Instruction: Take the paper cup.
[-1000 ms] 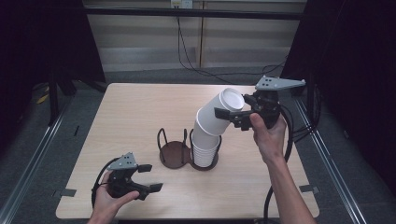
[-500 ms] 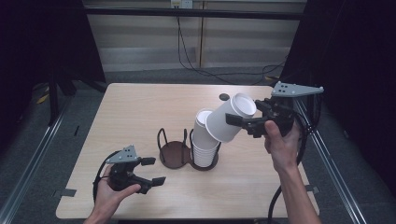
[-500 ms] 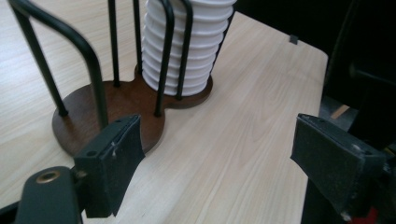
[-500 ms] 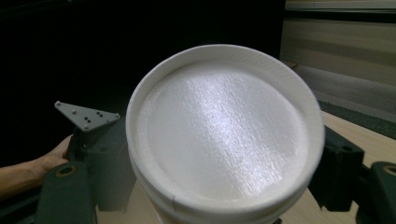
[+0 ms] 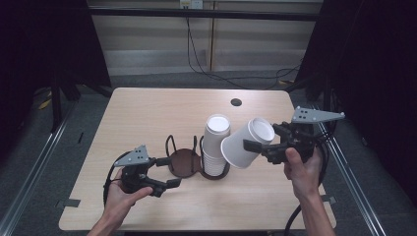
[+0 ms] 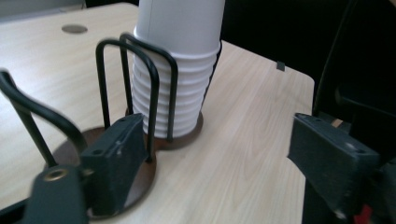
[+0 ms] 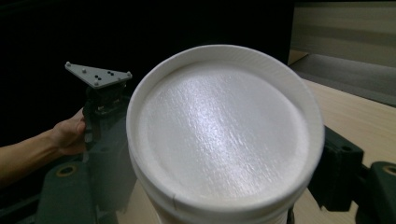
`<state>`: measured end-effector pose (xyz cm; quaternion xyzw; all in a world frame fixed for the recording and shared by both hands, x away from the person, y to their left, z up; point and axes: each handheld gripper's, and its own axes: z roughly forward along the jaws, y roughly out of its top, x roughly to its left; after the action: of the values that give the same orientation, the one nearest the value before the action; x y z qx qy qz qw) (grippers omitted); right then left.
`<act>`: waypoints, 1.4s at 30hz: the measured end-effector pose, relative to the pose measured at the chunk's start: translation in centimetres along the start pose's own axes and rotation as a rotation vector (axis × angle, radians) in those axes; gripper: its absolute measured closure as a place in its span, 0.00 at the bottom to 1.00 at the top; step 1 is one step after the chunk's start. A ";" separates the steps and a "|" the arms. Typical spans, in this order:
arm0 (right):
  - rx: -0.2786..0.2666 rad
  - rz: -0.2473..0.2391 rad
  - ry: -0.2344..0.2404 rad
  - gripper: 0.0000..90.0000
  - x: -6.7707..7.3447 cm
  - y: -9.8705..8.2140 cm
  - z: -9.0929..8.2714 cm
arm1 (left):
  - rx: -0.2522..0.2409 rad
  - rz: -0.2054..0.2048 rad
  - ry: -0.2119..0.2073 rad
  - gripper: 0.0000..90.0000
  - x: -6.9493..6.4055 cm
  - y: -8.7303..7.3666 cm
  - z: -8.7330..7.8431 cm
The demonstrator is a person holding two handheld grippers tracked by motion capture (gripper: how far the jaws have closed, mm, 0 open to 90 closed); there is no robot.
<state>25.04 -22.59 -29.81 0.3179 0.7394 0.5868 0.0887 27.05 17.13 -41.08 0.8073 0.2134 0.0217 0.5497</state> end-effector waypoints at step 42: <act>0.123 0.049 0.140 0.26 1.4 -5.8 5.7 | -0.032 0.095 -0.166 0.17 -2.6 2.1 3.2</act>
<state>24.73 -17.81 -36.51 0.2987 0.7705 0.5631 0.0027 26.24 12.75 -39.94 0.8067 0.1283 -0.0156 0.5766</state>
